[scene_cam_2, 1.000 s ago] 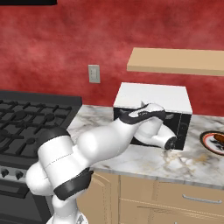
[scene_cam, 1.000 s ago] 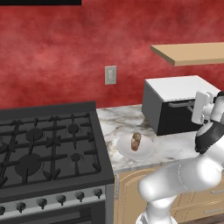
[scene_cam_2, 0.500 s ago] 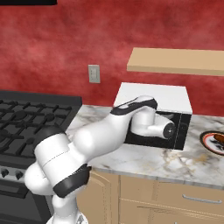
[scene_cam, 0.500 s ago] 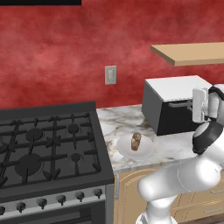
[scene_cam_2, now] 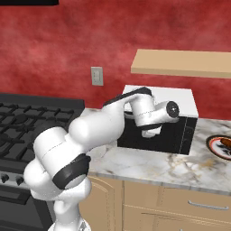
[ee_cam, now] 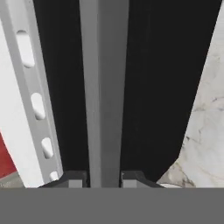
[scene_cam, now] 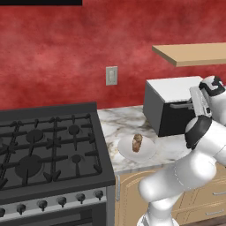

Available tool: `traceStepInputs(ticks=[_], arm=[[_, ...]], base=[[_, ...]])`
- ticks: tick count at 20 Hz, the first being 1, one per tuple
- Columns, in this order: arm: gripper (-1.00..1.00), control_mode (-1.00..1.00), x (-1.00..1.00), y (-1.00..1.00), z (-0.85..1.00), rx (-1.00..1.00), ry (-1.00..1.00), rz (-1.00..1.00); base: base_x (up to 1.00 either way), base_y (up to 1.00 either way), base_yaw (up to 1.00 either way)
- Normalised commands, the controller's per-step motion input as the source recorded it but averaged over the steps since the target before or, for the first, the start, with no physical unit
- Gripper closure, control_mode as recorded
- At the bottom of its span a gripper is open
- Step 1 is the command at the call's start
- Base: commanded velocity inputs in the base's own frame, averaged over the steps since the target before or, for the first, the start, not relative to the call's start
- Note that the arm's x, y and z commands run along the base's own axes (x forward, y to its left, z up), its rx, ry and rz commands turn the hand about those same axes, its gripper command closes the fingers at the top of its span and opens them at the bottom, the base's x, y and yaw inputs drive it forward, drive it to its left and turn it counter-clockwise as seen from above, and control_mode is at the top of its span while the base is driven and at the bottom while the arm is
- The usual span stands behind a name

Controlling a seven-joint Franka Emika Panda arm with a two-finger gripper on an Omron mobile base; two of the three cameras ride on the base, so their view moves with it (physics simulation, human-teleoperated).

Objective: Open the toaster oven door. Place the bread on the bottom rack in the toaster oven and place the chicken drumstick on the top rack.

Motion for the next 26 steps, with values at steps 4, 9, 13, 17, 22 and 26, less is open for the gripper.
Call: traceStepInputs(ticks=[4,9,13,17,22,26], arm=[[1.00,-1.00,-0.02,0.54,-0.91,-0.07,0.25,0.00],[1.00,-1.00,-0.03,0.54,-0.94,-0.05,0.20,0.00],[1.00,-1.00,-0.04,0.60,-0.94,-0.03,0.18,0.00],[1.00,-1.00,-0.12,0.67,-0.94,-0.02,0.10,0.00],[1.00,-1.00,-0.26,0.63,-0.94,-0.01,0.02,0.00],[1.00,-1.00,-0.35,0.61,-0.94,-0.02,0.02,0.00]], base=[[0.00,0.00,0.00],[0.00,0.00,0.00],[0.00,0.00,0.00],[0.00,0.00,0.00],[0.00,0.00,0.00],[0.00,0.00,0.00]])
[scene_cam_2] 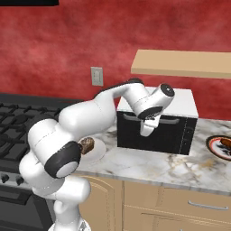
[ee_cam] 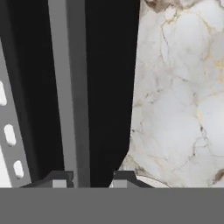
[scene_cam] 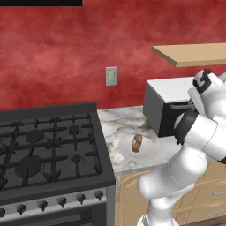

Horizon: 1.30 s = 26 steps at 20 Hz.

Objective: Open the toaster oven door. Place the bread on the bottom rack in the toaster oven and place the chicken drumstick on the top rack.

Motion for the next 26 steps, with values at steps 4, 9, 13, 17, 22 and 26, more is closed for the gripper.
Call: traceStepInputs(ticks=[4,9,13,17,22,26], arm=[[1.00,-1.00,-0.38,0.61,-0.94,-0.03,0.04,0.00],[1.00,-1.00,-0.39,0.62,-0.94,-0.04,0.05,0.00],[1.00,-1.00,-0.38,0.61,-0.94,-0.04,0.05,0.00],[1.00,-1.00,-0.41,0.44,-0.92,-0.03,0.13,-0.01],[1.00,-1.00,-0.44,0.38,-0.83,-0.07,0.23,-0.06],[1.00,-1.00,-0.24,0.25,-0.46,0.01,0.25,-0.06]], base=[[0.00,0.00,0.00],[0.00,0.00,0.00],[0.00,0.00,0.00],[0.00,0.00,0.00],[0.00,0.00,0.00],[0.00,0.00,0.00]])
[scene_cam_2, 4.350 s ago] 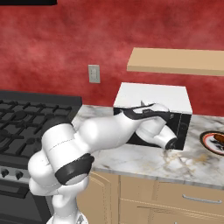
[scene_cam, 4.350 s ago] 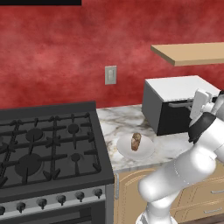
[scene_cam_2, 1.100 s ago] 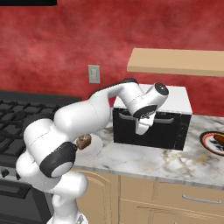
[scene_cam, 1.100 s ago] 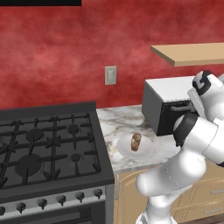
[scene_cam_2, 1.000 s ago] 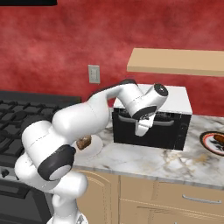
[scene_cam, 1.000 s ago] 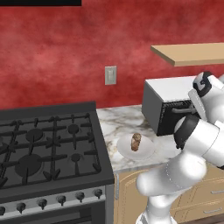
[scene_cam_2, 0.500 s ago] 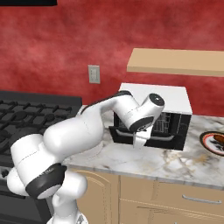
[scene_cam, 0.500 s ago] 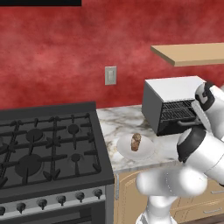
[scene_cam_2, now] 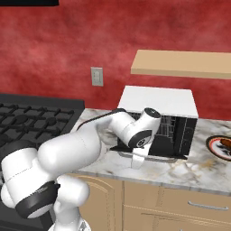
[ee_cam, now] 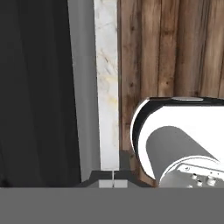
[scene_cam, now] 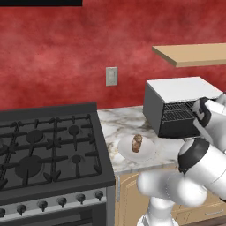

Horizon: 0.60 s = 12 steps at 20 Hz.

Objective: Open the toaster oven door. Place the bread on the bottom rack in the toaster oven and place the chicken drumstick on the top rack.

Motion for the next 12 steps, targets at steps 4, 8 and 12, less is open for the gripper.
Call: traceStepInputs(ticks=[4,8,12], arm=[[1.00,-1.00,-0.17,0.12,-0.15,0.09,0.24,-0.02],[1.00,-1.00,-0.28,0.01,0.10,0.14,0.18,0.00],[1.00,-1.00,-0.51,0.00,0.35,0.13,0.05,0.00]], base=[[0.00,0.00,0.00],[0.00,0.00,0.00],[0.00,0.00,0.00]])
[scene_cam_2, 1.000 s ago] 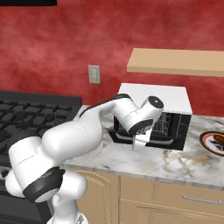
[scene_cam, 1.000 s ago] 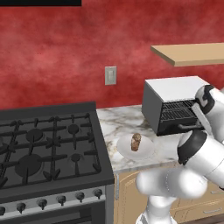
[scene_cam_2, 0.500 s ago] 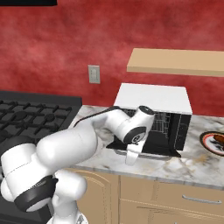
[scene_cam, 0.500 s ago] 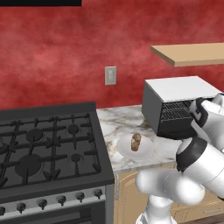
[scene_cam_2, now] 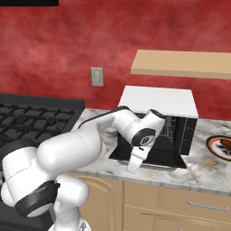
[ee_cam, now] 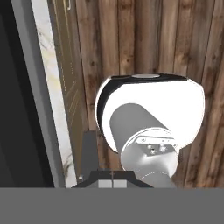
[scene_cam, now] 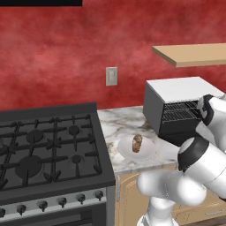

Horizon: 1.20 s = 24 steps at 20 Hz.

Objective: Open the toaster oven door. Place the bread on the bottom rack in the toaster oven and place the chicken drumstick on the top rack.

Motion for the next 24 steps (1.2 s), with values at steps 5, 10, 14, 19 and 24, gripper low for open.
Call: traceStepInputs(ticks=[5,10,14,19,24], arm=[[1.00,-1.00,-0.32,0.05,0.49,0.02,0.00,0.00],[1.00,-1.00,0.33,0.24,0.21,-0.09,0.00,-0.03],[1.00,-1.00,0.53,0.14,-0.01,-0.12,0.00,0.17],[1.00,-1.00,0.17,0.06,-0.49,-0.21,-0.02,0.30],[1.00,-1.00,-0.05,-0.11,-0.77,-0.01,-0.16,0.17]], base=[[0.00,0.00,0.00],[0.00,0.00,0.00],[0.00,0.00,0.00],[0.00,0.00,0.00],[0.00,0.00,0.00]])
